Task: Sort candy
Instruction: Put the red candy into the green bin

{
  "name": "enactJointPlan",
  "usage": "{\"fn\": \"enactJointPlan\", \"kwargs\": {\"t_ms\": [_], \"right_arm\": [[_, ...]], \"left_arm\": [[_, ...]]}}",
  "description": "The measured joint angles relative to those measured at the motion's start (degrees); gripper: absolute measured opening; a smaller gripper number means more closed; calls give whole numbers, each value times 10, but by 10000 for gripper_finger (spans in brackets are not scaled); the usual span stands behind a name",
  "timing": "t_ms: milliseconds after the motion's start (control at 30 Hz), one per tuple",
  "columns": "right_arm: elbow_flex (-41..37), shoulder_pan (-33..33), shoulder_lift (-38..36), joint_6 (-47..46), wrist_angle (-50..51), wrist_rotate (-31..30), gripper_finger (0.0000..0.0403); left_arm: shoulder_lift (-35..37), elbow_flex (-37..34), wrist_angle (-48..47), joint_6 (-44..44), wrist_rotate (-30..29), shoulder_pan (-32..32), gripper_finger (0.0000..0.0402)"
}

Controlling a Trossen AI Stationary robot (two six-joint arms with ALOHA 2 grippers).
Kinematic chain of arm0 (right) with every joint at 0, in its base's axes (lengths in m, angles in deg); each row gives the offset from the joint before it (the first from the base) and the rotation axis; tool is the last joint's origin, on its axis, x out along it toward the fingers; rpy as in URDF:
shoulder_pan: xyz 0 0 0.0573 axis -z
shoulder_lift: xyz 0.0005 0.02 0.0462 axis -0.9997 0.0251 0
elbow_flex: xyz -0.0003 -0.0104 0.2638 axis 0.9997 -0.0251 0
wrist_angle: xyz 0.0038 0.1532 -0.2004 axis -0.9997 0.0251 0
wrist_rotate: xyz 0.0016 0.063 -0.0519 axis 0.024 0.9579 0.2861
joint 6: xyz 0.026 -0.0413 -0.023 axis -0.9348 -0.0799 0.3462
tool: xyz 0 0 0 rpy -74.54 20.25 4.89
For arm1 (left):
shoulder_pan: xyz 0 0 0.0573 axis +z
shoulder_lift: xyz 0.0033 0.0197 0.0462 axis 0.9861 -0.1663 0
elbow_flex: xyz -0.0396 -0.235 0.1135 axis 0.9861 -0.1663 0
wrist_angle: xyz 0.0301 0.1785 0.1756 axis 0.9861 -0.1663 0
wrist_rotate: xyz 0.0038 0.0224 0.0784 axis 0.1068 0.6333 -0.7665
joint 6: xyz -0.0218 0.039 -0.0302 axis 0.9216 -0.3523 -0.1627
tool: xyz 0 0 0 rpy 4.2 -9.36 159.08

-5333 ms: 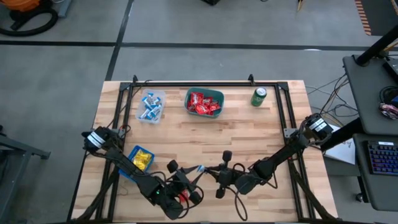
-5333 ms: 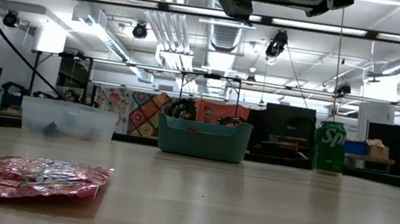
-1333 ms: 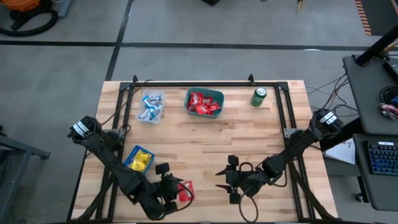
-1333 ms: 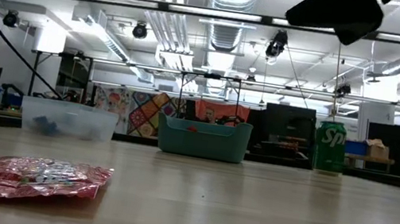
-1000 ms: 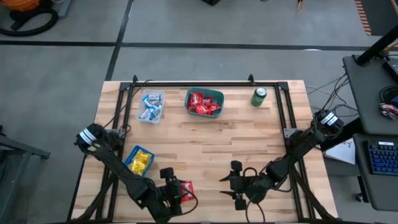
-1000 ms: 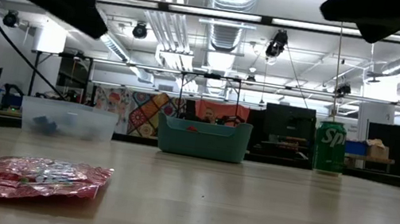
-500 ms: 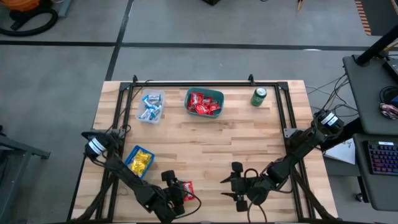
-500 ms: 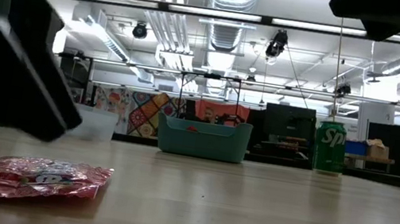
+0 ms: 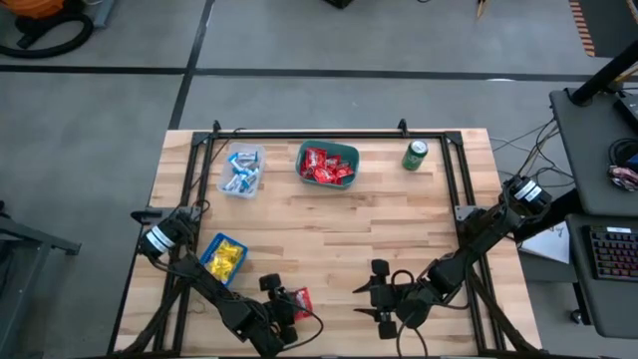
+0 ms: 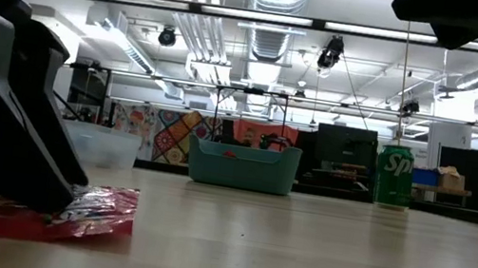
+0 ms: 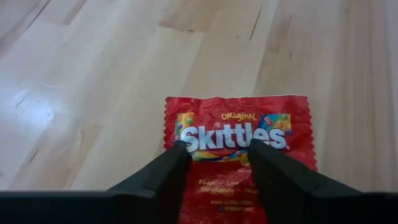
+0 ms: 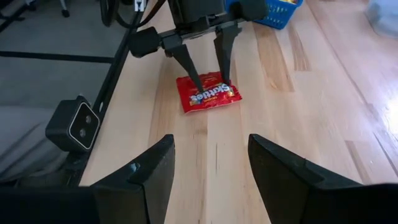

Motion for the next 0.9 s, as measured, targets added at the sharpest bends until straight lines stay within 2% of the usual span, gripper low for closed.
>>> {"fn": "enactJointPlan", "kwargs": {"t_ms": [400, 567, 800, 900], "right_arm": [[0, 0, 0, -8, 0, -1, 196], [-6, 4, 0, -52, -8, -1, 196], [-34, 26, 13, -104, -57, -3, 196], [-35, 36, 36, -105, -64, -2, 196]], "left_arm": [[6, -2, -19, -2, 1, 0, 11], [11, 6, -27, -26, -23, 0, 6], [13, 35, -23, -83, -93, 7, 1], [14, 42, -21, -98, -88, 10, 1]]}}
